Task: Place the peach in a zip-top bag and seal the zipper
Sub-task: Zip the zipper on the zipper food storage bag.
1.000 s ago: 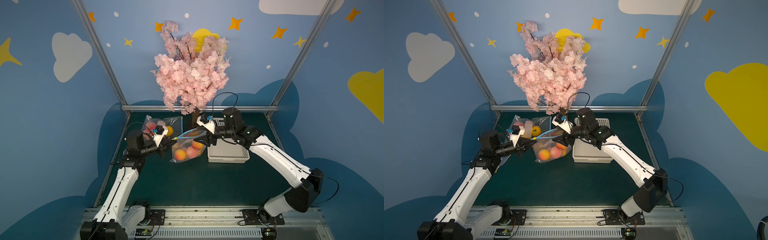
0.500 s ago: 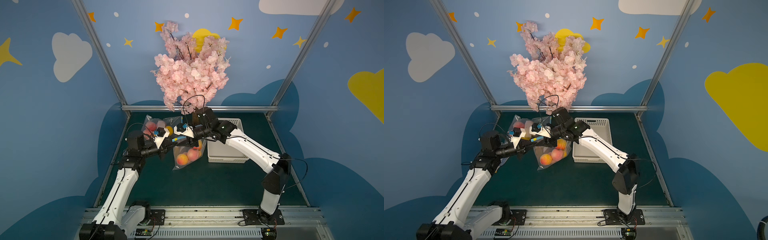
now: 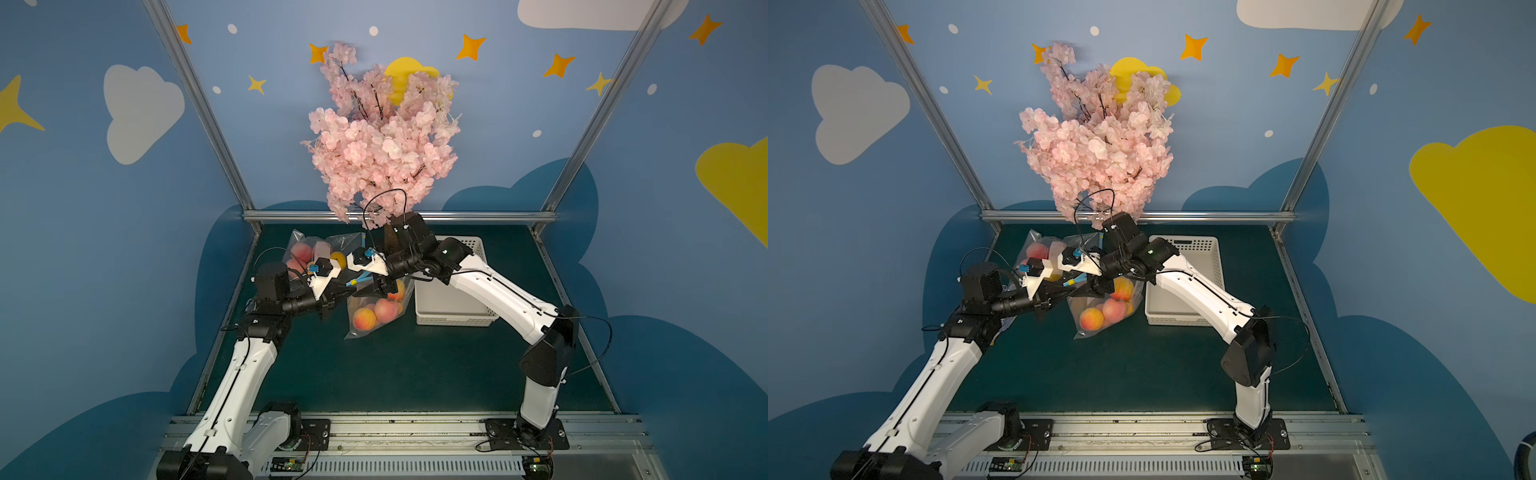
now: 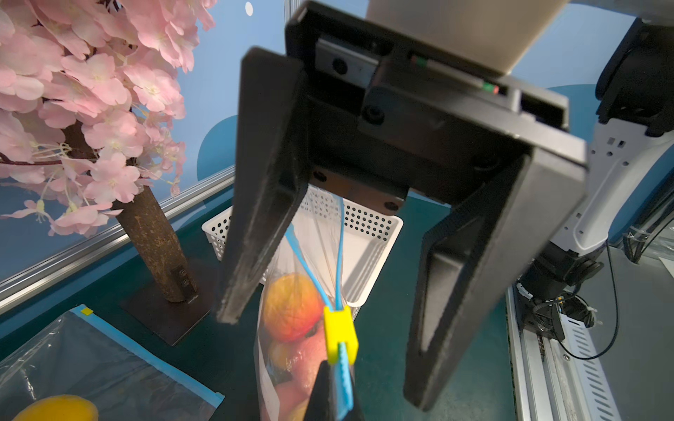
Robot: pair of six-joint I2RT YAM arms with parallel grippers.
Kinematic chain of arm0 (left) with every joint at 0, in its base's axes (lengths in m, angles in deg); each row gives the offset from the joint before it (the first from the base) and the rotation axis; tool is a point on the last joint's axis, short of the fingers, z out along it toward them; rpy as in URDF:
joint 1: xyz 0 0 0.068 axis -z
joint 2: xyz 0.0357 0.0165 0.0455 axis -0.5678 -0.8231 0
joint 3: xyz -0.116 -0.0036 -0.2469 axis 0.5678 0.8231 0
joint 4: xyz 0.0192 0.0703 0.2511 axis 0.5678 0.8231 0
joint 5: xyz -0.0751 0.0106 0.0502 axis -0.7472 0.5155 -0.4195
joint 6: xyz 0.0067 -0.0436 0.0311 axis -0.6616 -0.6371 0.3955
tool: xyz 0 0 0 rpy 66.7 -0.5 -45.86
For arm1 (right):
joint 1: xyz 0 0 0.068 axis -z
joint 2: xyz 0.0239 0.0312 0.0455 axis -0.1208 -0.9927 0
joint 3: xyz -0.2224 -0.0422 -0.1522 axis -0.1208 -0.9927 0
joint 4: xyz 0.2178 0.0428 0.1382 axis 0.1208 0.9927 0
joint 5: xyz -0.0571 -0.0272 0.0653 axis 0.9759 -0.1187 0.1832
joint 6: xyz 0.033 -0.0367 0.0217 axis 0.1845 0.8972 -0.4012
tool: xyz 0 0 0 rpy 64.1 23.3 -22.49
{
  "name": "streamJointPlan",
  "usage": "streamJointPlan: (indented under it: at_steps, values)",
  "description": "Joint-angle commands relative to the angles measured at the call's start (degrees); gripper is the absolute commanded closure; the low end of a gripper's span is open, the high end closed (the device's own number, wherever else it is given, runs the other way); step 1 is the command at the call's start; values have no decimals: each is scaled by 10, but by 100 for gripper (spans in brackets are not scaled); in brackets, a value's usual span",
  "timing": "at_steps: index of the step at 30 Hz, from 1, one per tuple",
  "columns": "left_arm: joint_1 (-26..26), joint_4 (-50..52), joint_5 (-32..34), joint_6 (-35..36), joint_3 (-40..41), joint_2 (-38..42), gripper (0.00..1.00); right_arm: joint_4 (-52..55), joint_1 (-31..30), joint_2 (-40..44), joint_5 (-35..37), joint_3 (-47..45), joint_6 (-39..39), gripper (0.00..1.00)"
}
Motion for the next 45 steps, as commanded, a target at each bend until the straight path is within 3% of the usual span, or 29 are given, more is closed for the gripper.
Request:
streamJointPlan:
  at_steps: [1,4,9,15,19,21,23,28,33,40,45]
  values:
    - [3,11,-14,10,-4,6,97,0,-3,-8,6,16,-11,31]
    - [3,11,-11,9,-4,5,97,19,-3,-12,-1,20,-2,37]
    - [3,12,24,9,-3,5,97,63,-3,-8,-51,31,22,68]
    - [3,12,41,4,-5,3,97,69,-5,-3,-60,30,30,84]
    - [3,4,29,-2,-4,9,97,68,-11,-8,-29,30,36,87]
    - [3,4,22,-3,-4,9,97,61,-16,-12,-3,29,33,73]
    - [2,4,17,-3,-4,10,97,55,-21,-15,21,29,34,69]
    - [3,6,15,-1,-2,10,97,54,-23,-14,28,30,36,90]
    - [3,10,19,3,-1,12,97,47,-22,-7,32,21,35,97]
    - [3,40,20,25,-1,32,80,37,-21,3,44,7,34,100]
    - [2,33,8,22,2,32,97,42,-22,4,38,7,39,100]
